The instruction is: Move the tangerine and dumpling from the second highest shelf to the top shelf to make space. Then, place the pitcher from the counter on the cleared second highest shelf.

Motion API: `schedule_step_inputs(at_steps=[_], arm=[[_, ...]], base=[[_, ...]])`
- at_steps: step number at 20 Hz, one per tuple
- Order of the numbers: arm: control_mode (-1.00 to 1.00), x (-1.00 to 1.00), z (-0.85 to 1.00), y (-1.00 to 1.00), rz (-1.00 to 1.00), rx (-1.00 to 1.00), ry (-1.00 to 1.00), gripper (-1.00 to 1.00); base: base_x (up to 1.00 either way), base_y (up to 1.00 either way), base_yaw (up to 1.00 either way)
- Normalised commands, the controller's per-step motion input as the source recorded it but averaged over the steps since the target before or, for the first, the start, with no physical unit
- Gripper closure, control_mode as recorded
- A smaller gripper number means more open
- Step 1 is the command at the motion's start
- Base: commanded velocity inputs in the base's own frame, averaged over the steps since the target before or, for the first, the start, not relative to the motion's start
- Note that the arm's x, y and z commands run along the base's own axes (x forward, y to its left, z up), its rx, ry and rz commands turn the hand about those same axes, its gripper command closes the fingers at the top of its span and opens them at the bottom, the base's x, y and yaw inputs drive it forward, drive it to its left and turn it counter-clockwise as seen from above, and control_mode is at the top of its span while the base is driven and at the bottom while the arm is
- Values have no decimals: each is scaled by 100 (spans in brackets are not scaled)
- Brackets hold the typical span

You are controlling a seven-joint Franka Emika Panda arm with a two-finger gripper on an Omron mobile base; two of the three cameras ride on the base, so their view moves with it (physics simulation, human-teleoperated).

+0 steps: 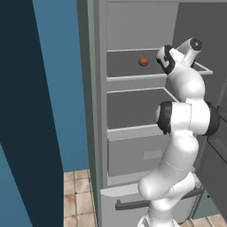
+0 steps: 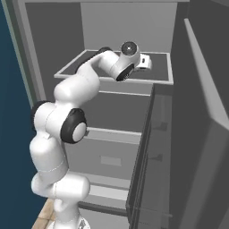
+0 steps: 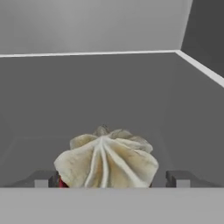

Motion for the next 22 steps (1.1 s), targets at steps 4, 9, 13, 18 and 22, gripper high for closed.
schedule_step_inputs(at_steps=[4, 9, 13, 18, 22], arm=[[-100, -26, 5, 45, 6, -6, -7, -100], [-100, -33, 29, 39, 3, -7, -10, -100], [-100, -73, 55, 4, 0, -5, -2, -100], [-100, -100, 9, 16, 0, -4, 2, -100], [-100, -100, -1, 19, -2, 6, 6, -100]], base=[[0, 0, 0], [0, 0, 0], [0, 0, 0], [0, 0, 0], [0, 0, 0]])
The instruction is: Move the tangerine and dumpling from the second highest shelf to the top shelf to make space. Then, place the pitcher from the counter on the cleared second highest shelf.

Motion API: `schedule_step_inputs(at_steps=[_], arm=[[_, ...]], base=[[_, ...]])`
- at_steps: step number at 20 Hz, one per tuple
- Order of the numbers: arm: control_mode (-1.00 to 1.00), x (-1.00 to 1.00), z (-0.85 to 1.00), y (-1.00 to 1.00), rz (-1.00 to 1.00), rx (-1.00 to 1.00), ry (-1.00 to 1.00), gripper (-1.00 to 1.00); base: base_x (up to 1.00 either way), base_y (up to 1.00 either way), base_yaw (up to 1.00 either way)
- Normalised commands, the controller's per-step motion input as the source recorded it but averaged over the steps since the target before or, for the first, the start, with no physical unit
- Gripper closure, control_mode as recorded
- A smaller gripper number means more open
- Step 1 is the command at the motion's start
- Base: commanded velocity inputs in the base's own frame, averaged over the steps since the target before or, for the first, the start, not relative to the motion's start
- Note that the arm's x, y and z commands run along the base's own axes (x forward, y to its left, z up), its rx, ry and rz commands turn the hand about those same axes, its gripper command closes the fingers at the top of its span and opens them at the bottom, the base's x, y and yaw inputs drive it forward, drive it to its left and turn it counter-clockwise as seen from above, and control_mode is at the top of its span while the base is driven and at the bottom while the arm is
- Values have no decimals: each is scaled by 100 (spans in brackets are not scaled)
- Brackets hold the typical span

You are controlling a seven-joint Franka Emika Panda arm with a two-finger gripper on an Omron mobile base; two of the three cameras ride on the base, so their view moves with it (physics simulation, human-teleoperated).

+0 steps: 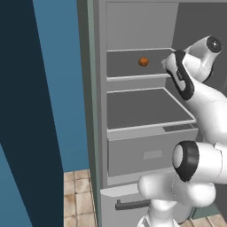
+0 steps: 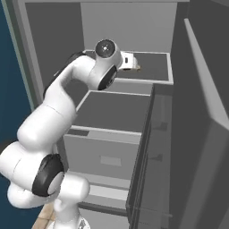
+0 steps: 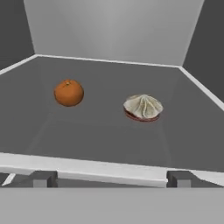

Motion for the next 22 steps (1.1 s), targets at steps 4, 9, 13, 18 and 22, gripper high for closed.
schedule_step_inputs(at_steps=[4, 9, 13, 18, 22], arm=[[-100, -100, -31, 26, -7, 19, 7, -100], [-100, -99, -52, 46, -13, 19, 10, -100], [-100, -64, -16, 54, -16, 18, 11, -100], [-100, -52, 0, 19, -7, 19, 13, -100], [-100, -65, -23, 8, 3, 5, 6, -100]], base=[[0, 0, 0], [0, 0, 0], [0, 0, 0], [0, 0, 0], [0, 0, 0]])
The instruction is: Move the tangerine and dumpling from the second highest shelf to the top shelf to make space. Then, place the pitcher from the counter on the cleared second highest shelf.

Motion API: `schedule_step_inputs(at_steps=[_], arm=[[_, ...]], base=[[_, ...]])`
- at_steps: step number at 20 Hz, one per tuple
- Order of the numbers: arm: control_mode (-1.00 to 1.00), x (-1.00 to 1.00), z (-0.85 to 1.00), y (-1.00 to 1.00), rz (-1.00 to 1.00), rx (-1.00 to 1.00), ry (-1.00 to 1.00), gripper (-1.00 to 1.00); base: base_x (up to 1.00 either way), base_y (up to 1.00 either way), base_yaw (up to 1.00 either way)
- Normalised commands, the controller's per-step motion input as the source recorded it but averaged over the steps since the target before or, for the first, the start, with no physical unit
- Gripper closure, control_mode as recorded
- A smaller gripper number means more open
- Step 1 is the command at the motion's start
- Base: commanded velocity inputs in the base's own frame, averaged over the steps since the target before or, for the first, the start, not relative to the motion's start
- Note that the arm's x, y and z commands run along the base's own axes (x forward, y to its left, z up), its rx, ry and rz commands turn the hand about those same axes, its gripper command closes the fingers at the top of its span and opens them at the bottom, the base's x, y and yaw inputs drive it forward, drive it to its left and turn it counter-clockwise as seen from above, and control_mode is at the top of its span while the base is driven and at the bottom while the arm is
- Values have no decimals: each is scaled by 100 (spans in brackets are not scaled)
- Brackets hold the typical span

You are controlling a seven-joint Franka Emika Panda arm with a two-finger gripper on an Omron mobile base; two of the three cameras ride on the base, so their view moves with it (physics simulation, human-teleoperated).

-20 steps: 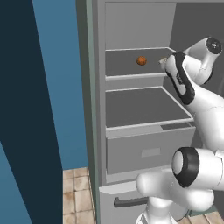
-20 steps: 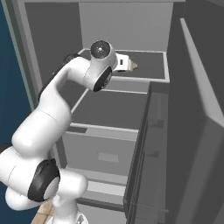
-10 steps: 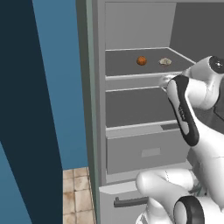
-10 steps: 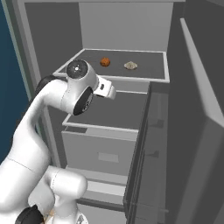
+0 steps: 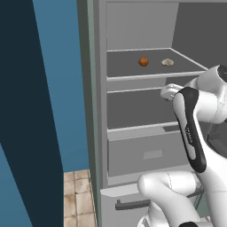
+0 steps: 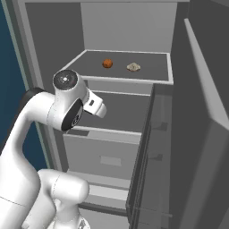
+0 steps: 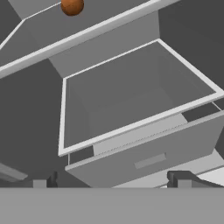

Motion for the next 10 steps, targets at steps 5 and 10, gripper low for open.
schedule_step_inputs(at_steps=[5, 10], arm=[[-100, -27, -5, 27, 9, -2, 0, -100], [-100, -2, 0, 26, 4, -6, 0, -100]], base=[[0, 0, 0], [0, 0, 0]])
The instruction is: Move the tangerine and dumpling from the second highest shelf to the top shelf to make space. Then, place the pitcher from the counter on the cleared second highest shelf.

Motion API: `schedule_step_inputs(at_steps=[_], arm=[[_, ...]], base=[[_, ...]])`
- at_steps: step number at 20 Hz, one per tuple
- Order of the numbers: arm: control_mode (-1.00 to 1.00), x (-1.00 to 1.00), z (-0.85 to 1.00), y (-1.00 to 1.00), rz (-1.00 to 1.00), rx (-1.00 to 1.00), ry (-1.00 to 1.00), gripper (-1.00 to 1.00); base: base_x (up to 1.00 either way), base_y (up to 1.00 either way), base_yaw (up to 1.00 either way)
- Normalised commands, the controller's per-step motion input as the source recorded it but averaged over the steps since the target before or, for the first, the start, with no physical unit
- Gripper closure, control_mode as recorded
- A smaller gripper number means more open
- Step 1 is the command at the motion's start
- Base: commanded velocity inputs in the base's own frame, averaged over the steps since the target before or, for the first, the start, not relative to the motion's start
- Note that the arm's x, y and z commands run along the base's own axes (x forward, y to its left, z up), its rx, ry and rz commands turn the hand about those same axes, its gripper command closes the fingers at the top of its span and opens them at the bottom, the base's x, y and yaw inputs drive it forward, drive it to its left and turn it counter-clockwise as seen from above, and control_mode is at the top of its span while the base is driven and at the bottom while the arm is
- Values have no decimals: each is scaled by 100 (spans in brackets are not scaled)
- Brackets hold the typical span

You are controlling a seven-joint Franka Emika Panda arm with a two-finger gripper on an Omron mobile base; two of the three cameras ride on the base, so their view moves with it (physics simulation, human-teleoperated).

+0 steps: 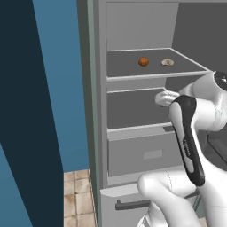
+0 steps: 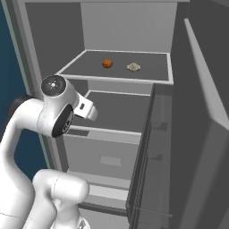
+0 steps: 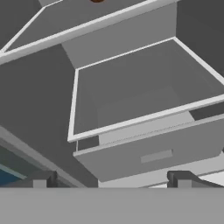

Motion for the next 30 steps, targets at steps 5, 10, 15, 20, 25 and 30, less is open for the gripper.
schedule_step_inputs(at_steps=[5, 10, 15, 20, 25, 30], arm=[[-100, -5, -1, 23, 0, -15, -1, -100], [-100, -14, -11, 22, 0, -19, -3, -100], [-100, -5, -4, 8, 0, -9, -1, -100], [100, 0, 0, 0, 0, 0, 0, -100], [100, 0, 0, 0, 0, 0, 0, -100], [100, 0, 0, 0, 0, 0, 0, -100]], base=[[0, 0, 0], [0, 0, 0], [0, 0, 0], [-3, 0, 0], [-55, 0, -1], [-67, 0, -21]])
